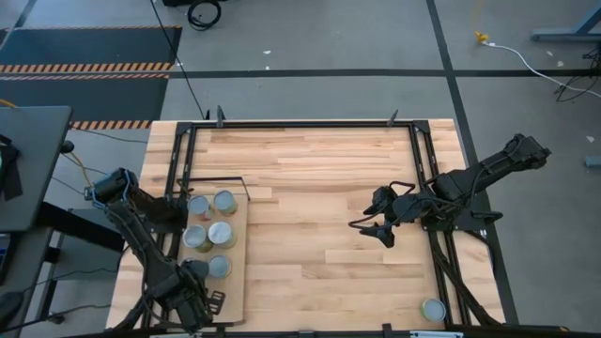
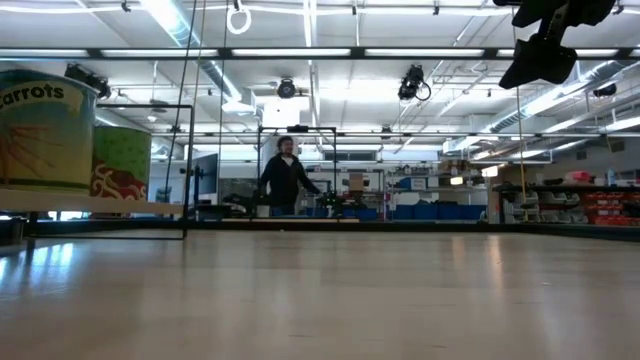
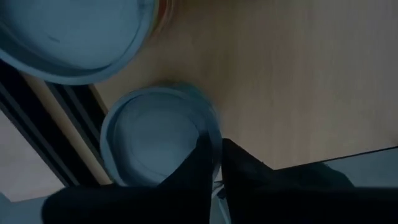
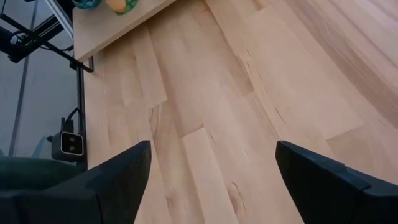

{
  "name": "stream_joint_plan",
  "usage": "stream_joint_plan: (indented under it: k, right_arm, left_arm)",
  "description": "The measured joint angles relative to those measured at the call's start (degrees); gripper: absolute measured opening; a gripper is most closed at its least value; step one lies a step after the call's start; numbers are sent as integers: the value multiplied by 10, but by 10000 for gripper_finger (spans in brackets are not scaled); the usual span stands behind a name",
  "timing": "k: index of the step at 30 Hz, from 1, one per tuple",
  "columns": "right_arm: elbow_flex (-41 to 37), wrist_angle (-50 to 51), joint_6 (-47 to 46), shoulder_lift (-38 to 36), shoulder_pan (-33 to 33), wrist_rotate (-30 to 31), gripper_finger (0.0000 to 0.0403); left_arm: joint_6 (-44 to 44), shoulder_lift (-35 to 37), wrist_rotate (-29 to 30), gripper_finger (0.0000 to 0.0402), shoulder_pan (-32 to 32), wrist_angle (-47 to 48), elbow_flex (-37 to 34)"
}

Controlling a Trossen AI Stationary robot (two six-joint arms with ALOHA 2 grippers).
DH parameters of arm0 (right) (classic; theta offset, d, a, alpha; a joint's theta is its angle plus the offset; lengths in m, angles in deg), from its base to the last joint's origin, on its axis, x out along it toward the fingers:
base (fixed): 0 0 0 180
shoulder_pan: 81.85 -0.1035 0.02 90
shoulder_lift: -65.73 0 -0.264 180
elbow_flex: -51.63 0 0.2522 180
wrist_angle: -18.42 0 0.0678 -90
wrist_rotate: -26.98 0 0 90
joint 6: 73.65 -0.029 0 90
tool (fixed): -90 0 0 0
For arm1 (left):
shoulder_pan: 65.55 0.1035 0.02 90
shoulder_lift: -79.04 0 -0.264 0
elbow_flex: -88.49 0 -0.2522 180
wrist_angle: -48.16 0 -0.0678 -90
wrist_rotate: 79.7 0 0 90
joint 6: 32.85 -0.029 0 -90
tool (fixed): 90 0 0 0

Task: Pick and place cans onto a shelf
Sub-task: Put the blue can on the shelf

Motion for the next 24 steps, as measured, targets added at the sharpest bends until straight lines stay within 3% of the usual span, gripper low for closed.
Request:
stream_joint_plan:
  k: [12,19,24]
  right_arm:
    - [0,0,0,0,12,0,353]
    - [0,0,0,0,24,0,353]
    - [0,0,2,0,24,0,353]
  left_arm:
    - [-17,0,-24,99,-3,-5,0]
    - [-18,0,-24,107,-12,-24,0]
    - [-11,0,16,107,-29,22,0]
